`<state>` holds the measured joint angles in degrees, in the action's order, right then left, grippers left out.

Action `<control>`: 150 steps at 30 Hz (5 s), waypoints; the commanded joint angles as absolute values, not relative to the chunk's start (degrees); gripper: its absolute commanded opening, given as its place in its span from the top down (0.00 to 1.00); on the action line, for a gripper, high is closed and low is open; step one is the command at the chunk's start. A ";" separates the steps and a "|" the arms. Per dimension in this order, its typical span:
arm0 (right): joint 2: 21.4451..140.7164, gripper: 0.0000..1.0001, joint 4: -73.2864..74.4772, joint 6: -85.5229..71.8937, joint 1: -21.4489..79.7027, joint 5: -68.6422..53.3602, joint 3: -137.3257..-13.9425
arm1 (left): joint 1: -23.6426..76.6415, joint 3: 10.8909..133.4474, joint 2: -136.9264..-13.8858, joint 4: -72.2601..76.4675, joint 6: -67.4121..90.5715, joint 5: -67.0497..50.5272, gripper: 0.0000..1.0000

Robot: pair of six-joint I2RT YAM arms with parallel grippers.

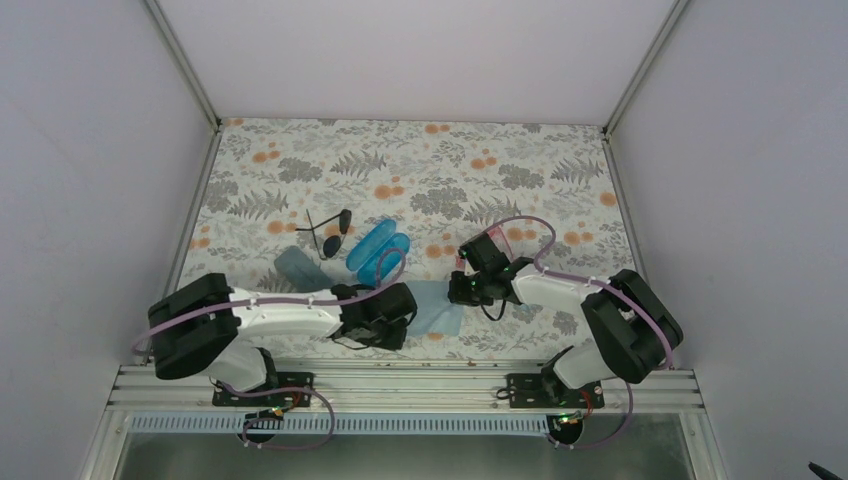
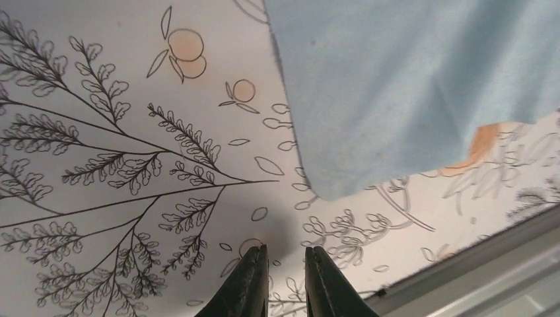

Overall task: Organize the sunglasses
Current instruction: Adjust the glasses cleaning cloth at the center of the board, then fold the glasses cleaning cloth at the center of the board.

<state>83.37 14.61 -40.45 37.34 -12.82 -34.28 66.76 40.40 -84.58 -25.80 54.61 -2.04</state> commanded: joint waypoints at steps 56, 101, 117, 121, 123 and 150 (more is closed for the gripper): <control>74.25 0.61 35.79 -39.43 40.11 6.41 -39.69 | 53.82 49.79 -88.00 -17.40 45.83 3.74 0.50; 89.47 0.96 25.50 -30.82 38.75 5.62 -45.13 | 52.09 57.45 -102.13 -18.64 43.86 2.93 0.98; 87.71 0.96 22.56 -26.05 37.70 0.38 -46.08 | 50.01 51.66 -95.89 -12.37 42.68 -1.14 0.98; 85.94 0.96 23.18 -26.81 37.69 -0.98 -43.96 | 50.01 49.87 -94.75 -11.79 41.85 -3.47 0.98; 84.98 0.96 24.05 -27.37 37.75 -1.27 -43.02 | 50.01 48.59 -93.95 -11.46 41.49 -4.36 0.98; 78.21 0.96 30.65 -32.15 38.17 -9.59 -39.71 | 52.08 41.96 -88.16 -12.30 44.27 -6.86 0.98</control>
<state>79.85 29.58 -31.38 38.13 -5.93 -40.73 51.77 42.78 -89.82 -11.86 43.16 -7.55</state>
